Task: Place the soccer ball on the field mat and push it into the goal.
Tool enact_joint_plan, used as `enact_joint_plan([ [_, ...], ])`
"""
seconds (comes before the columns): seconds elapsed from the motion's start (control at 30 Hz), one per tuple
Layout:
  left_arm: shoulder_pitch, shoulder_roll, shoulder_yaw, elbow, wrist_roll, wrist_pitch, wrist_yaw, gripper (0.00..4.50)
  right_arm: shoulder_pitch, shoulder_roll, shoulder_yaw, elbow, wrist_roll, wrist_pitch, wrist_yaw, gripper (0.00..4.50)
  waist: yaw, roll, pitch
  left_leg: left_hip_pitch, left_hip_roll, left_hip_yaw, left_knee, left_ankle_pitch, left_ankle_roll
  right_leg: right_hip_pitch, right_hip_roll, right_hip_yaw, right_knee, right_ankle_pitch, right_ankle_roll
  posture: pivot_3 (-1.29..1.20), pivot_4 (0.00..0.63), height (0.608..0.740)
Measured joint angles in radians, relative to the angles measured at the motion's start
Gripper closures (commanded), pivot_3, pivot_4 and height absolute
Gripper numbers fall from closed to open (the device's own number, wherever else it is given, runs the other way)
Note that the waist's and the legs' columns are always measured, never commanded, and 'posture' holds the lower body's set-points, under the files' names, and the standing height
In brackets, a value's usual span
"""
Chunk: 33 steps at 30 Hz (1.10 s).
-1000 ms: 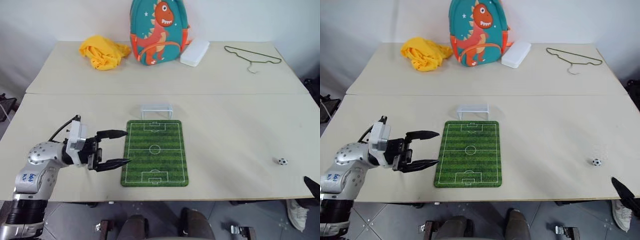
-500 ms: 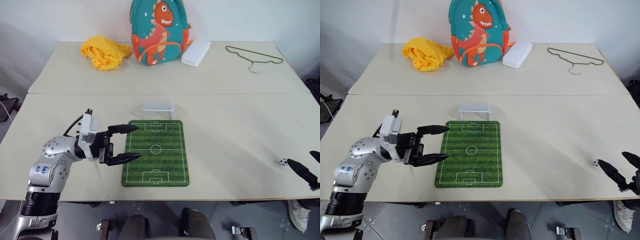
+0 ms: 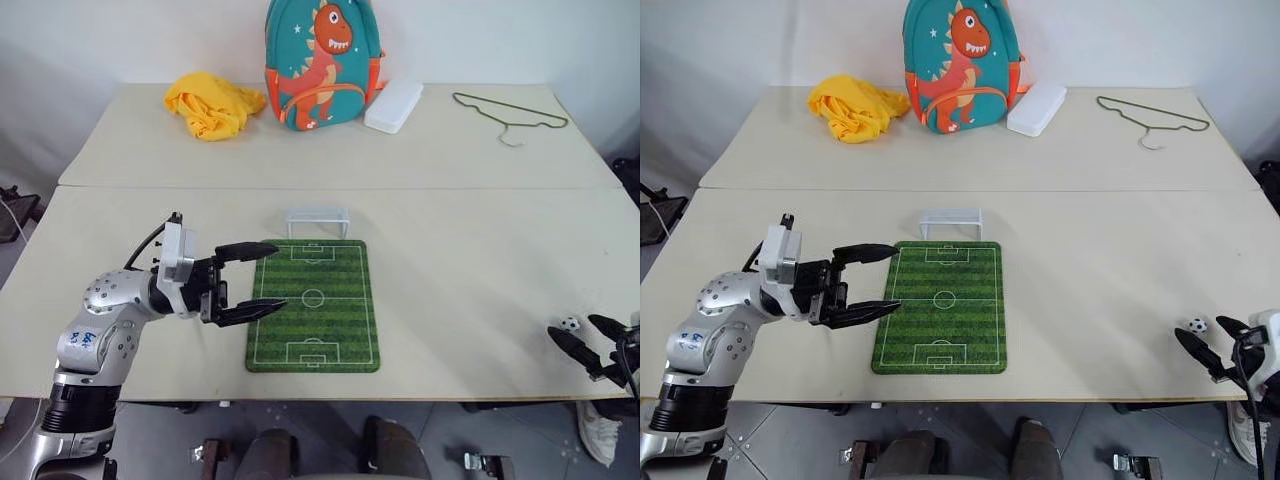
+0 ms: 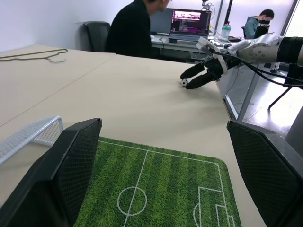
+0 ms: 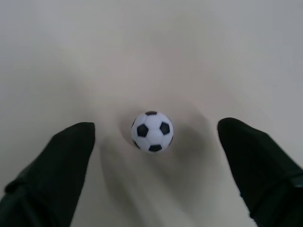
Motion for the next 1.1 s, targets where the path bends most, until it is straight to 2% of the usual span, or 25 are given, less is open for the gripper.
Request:
enact_joint_plan([
  [0.27, -0.01, 0.015, 0.005, 0.0, 0.0, 0.0, -0.006, 0.0, -0.023, 0.01, 0.024, 0.025, -0.011, -0.028, 0.006, 3.66, 0.0, 0.0, 0.0, 0.0, 0.0, 0.0, 0.0, 0.0, 0.0, 0.0, 0.0, 0.0, 0.0, 0.0, 0.0, 0.0, 0.15, 0.74],
  [0.4, -0.008, 0.016, 0.029, 0.001, -0.004, 0.002, -0.015, 0.0, -0.042, 0.014, 0.024, 0.032, 0.004, -0.062, 0.042, 3.66, -0.001, 0.0, 0.0, 0.0, 0.0, 0.0, 0.0, 0.0, 0.0, 0.0, 0.0, 0.0, 0.0, 0.0, 0.0, 0.0, 0.15, 0.74],
  [0.53, 0.021, 0.021, 0.055, 0.023, -0.008, -0.003, -0.039, 0.0, -0.088, 0.003, 0.072, -0.148, 0.095, -0.055, 0.176, 3.66, -0.014, 0.002, 0.0, 0.001, 0.001, 0.0, 0.0, 0.0, 0.0, 0.0, 0.0, 0.0, 0.0, 0.0, 0.0, 0.0, 0.15, 0.74],
  [0.67, 0.079, 0.028, 0.085, 0.059, 0.007, -0.05, -0.063, 0.0, -0.263, -0.044, 0.295, -0.368, 0.126, 0.056, 0.264, 3.66, -0.028, 0.002, 0.001, 0.0, 0.003, -0.001, 0.001, -0.001, -0.002, 0.0, 0.002, 0.0, 0.0, 0.0, 0.0, 0.0, 0.15, 0.74],
  [0.8, 0.17, 0.041, 0.125, 0.099, 0.035, -0.117, -0.082, 0.0, -0.489, 0.03, 0.575, -0.471, 0.102, 0.173, 0.274, 3.66, -0.025, 0.002, 0.001, -0.002, 0.003, -0.002, 0.001, -0.001, -0.002, -0.003, 0.002, -0.002, 0.0, 0.0, -0.001, 0.0, 0.15, 0.74],
  [0.93, 0.273, 0.065, 0.153, 0.138, 0.08, -0.195, -0.116, 0.0, -0.588, 0.102, 0.798, -0.492, 0.026, 0.206, 0.302, 3.66, -0.01, 0.002, 0.001, -0.007, 0.001, -0.005, 0.006, -0.004, 0.0, -0.003, 0.001, -0.005, 0.0, 0.0, -0.001, 0.0, 0.15, 0.74],
  [1.1, 0.364, 0.071, 0.18, 0.142, 0.096, -0.24, -0.12, 0.0, -0.626, 0.151, 0.962, -0.464, -0.104, 0.172, 0.32, 3.66, -0.006, 0.002, 0.001, -0.01, 0.001, -0.006, 0.01, -0.006, 0.002, -0.003, 0.001, -0.007, 0.0, 0.0, 0.0, 0.0, 0.15, 0.74],
])
